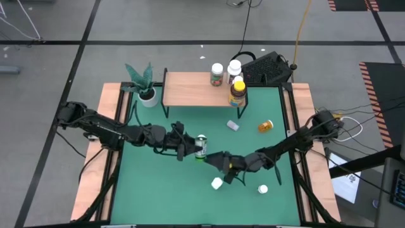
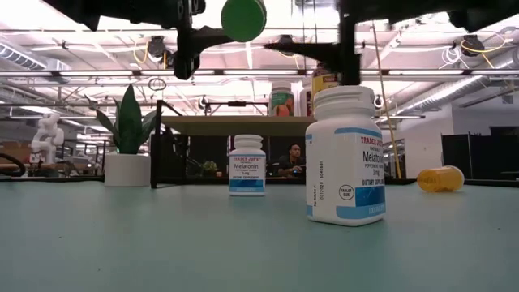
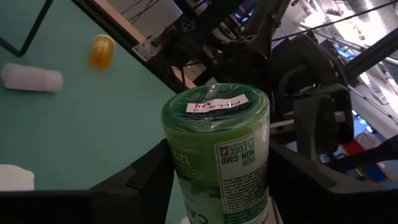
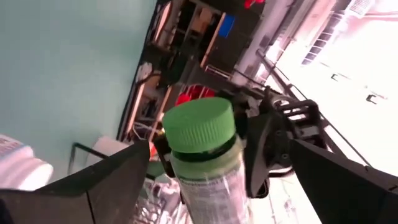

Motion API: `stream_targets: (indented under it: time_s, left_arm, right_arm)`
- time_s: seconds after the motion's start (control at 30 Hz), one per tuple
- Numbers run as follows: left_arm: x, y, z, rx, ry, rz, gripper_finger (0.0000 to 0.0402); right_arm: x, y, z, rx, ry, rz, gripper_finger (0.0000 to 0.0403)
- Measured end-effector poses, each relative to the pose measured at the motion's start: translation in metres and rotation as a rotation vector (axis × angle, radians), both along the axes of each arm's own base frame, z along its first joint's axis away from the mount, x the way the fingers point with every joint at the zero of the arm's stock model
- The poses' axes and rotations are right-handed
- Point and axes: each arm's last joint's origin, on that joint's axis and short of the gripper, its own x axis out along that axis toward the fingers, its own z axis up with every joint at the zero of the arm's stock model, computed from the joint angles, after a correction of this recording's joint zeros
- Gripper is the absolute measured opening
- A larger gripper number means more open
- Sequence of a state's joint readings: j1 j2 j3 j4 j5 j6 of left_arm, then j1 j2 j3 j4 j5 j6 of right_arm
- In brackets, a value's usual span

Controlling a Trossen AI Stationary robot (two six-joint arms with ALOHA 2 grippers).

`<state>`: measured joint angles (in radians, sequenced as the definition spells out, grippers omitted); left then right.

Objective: Pick and place medicine bottles onto shelf by color
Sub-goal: Put the green medicine bottle on the shelf

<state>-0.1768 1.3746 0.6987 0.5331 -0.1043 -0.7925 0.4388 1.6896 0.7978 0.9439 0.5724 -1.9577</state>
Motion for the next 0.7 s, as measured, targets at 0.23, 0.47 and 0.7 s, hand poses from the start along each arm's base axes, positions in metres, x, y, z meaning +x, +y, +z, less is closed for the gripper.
stream_targets:
  time_s: [0.23, 0.47, 0.7]
  left_arm:
    - [0.000, -0.001, 0.000, -0.003, 0.000, -0.006, 0.0223]
    - [0.000, -0.001, 0.000, 0.004, 0.001, -0.003, 0.0223]
    - [0.000, 0.000, 0.001, 0.076, -0.016, 0.022, 0.0244]
  right_arm:
    - [0.018, -0.013, -0.006, -0.101, 0.032, -0.054, 0.0364]
    - [0.021, -0.018, -0.004, -0.126, 0.007, -0.084, 0.0273]
    - [0.021, -0.018, -0.001, -0.058, -0.039, -0.095, 0.0197]
